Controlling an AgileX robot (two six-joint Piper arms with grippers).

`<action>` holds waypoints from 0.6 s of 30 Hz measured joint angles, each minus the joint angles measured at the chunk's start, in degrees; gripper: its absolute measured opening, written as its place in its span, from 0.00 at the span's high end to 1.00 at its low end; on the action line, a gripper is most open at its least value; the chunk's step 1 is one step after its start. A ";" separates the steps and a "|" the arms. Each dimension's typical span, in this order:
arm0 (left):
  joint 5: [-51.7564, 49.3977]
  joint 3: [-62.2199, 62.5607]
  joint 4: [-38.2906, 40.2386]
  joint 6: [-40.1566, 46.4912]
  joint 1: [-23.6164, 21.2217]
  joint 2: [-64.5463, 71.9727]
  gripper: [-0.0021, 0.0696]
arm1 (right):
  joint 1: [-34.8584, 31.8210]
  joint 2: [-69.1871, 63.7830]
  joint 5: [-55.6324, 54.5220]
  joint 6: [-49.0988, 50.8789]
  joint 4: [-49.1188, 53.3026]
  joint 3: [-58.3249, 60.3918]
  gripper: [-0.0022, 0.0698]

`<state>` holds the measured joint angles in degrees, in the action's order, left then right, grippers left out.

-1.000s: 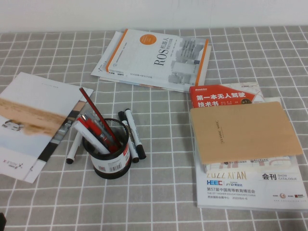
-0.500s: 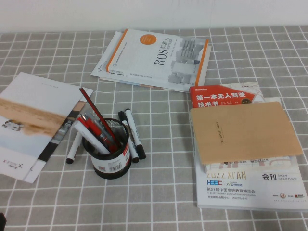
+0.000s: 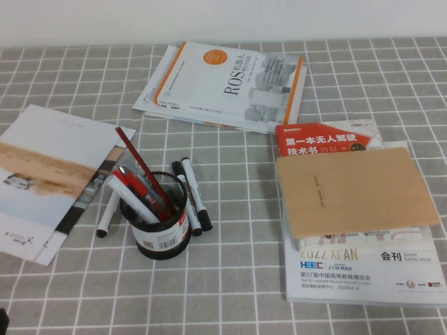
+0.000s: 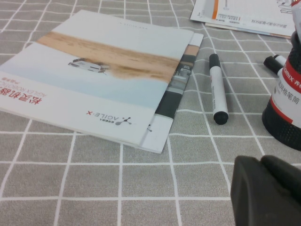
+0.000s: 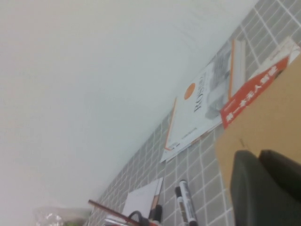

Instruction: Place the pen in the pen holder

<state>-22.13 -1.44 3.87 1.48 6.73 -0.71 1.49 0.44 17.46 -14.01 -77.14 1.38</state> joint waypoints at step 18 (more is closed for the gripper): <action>0.00 0.00 0.00 0.00 0.00 0.00 0.98 | 0.00 -50.74 45.17 -0.19 34.83 -49.11 0.99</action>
<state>-22.13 -1.44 3.87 1.48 6.73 -0.71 1.49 -50.30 62.63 -14.20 -42.31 -47.73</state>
